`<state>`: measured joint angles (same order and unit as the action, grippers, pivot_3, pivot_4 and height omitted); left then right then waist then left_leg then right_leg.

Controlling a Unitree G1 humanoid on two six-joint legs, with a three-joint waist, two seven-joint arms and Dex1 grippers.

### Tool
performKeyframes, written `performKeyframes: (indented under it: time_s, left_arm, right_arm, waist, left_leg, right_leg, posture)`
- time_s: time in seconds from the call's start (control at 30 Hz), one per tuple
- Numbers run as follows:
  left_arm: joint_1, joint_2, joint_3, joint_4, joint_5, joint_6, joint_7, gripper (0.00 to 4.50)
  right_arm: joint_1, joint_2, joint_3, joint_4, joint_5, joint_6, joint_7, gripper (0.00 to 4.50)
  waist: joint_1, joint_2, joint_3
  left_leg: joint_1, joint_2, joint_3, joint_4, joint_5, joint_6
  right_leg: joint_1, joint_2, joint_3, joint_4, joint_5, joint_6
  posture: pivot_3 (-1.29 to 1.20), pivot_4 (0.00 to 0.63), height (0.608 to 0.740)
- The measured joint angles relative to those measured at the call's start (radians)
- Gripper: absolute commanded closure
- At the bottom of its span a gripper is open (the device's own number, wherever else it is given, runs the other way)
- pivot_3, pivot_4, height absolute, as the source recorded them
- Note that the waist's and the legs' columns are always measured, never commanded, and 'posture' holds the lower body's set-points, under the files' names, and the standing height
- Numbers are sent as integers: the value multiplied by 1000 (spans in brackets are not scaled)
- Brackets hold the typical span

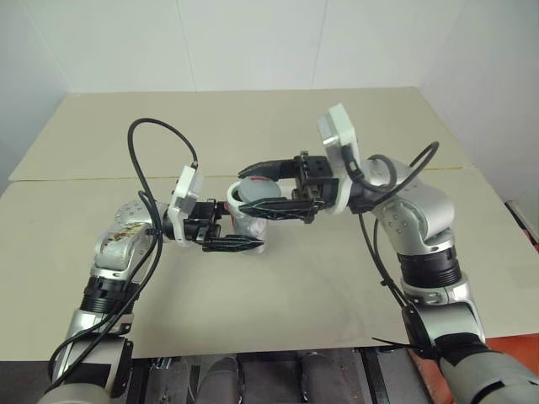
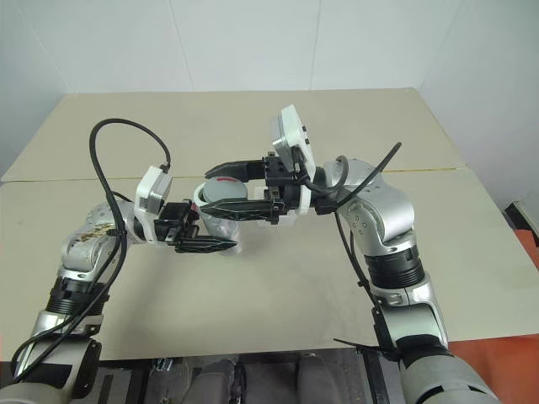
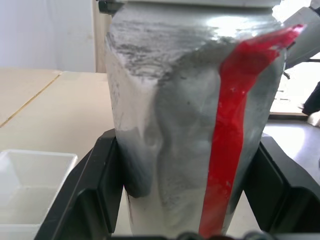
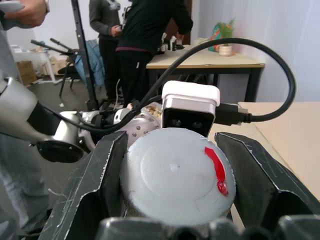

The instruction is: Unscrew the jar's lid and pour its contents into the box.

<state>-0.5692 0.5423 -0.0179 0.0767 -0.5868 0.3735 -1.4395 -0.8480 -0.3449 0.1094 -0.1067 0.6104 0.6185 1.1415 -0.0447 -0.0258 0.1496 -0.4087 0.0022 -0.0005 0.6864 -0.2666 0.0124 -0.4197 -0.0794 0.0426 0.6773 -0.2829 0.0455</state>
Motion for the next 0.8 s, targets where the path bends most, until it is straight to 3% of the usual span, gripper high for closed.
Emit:
performKeyframes:
  time_s: [0.4, 0.8]
  left_arm:
    - [61, 62, 67, 0, 1, -14, 57, 1529]
    - [10, 48, 106, 31, 35, -70, 181, 1529]
  right_arm:
    - [4, -171, -166, 135, -100, -68, -188, 1743]
    - [223, -119, -197, 224, -416, -63, -763, 1743]
  waist:
    - [7, 0, 0]
    - [4, 0, 0]
  left_leg:
    - [-1, 0, 1, 0, 0, 0]
    - [-2, 0, 2, 0, 0, 0]
  right_leg:
    - [0, -2, 0, -1, 0, 0]
    - [-1, -2, 1, 0, 0, 0]
  posture:
    - [0, 150, 740]
    - [0, 150, 740]
